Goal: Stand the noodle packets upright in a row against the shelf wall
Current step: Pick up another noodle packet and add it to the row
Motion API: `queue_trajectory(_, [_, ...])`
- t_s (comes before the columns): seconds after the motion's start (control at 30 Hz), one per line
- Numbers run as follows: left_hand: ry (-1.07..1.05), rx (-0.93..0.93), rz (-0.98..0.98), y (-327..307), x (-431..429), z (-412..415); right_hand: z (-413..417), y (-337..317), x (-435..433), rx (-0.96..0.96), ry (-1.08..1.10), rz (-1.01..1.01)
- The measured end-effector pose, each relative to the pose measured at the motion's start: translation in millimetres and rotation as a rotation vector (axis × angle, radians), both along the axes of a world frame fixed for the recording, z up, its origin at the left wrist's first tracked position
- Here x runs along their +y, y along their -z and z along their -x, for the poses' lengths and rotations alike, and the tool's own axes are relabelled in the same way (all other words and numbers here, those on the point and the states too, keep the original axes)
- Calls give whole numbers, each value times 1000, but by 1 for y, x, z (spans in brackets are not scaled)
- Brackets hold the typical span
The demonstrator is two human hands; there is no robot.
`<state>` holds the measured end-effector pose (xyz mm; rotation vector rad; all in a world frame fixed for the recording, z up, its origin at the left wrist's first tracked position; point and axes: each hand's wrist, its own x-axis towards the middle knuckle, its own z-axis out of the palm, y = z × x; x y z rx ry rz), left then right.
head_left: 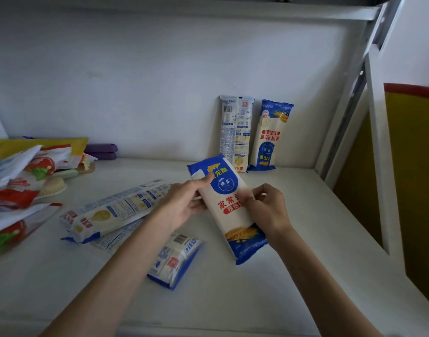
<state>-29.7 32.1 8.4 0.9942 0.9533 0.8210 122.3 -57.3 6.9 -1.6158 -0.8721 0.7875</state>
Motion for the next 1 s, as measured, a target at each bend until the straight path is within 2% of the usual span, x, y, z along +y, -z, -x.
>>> queue_trajectory(0.07, [73, 130, -4, 3, -3, 0, 5, 3, 2, 32, 16, -56])
queue_trajectory(0.13, [51, 165, -69, 5, -3, -1, 9, 3, 4, 49, 4, -88])
queue_trajectory(0.33, [-137, 23, -261, -6, 8, 7, 7, -2, 11, 102, -154, -159])
queue_trajectory(0.4, [-142, -3, -335, -9, 9, 9, 3, 2, 12, 55, -213, -165])
queue_trajectory(0.5, [-119, -40, -435, -10, 5, 6, 1, 12, 14, -149, -306, -87])
queue_trajectory(0.57, [-62, -47, -502, -10, 6, 6, 2, 19, 16, -196, -274, -71])
queue_trajectory(0.63, [37, 21, -547, -10, 9, 9, 4, 23, 19, -247, -185, -88])
queue_trajectory(0.77, [146, 408, -542, 0, 17, 13, 11, 31, 30, -318, -94, -141])
queue_trajectory(1.0, [-75, 447, -595, 8, 37, -2, 14, 34, 73, -315, -57, -150])
